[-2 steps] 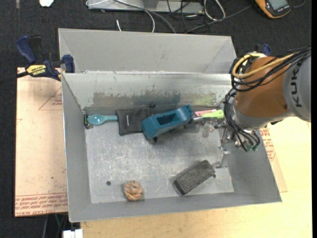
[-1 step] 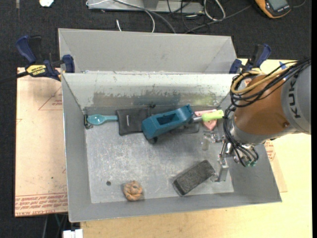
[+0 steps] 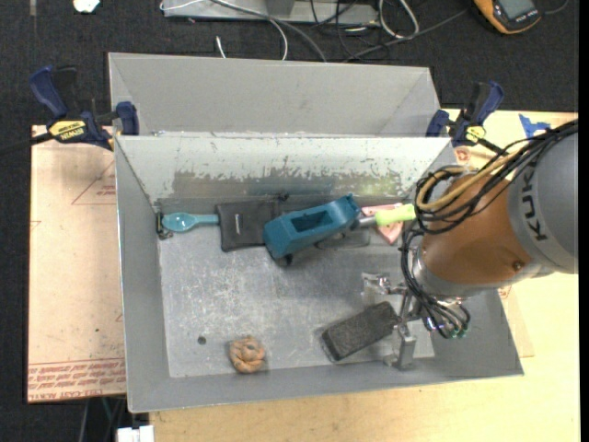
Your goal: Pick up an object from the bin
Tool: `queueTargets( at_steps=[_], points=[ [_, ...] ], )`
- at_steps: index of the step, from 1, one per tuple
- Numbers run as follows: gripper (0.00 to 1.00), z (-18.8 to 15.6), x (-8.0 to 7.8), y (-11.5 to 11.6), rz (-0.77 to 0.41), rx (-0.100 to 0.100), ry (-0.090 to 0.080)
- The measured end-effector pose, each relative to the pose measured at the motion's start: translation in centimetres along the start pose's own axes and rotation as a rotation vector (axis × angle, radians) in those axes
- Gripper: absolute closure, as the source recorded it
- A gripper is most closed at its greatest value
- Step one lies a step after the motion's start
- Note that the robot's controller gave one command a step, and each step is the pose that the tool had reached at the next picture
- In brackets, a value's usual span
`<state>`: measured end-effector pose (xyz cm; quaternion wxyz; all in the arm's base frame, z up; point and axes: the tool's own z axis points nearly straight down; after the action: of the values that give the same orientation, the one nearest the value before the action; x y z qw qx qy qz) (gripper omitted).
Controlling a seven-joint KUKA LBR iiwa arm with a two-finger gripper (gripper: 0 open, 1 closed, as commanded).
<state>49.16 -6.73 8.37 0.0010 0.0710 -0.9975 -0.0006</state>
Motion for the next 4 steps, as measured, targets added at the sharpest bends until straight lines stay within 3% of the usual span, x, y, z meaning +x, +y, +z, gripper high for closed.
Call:
queueTargets(
  at_steps=[1,2,3,4],
  points=[
    [1.00,1.1,0.6,2.1,-0.106,0.004,-0.019],
    [1.00,1.1,0.6,2.1,-0.106,0.005,-0.019],
    [0.00,-9.8,0.5,0.9,-0.129,0.001,-0.010],
    [0.00,-19.6,-0.1,-0.2,-0.149,0.005,-0.022]
  ],
)
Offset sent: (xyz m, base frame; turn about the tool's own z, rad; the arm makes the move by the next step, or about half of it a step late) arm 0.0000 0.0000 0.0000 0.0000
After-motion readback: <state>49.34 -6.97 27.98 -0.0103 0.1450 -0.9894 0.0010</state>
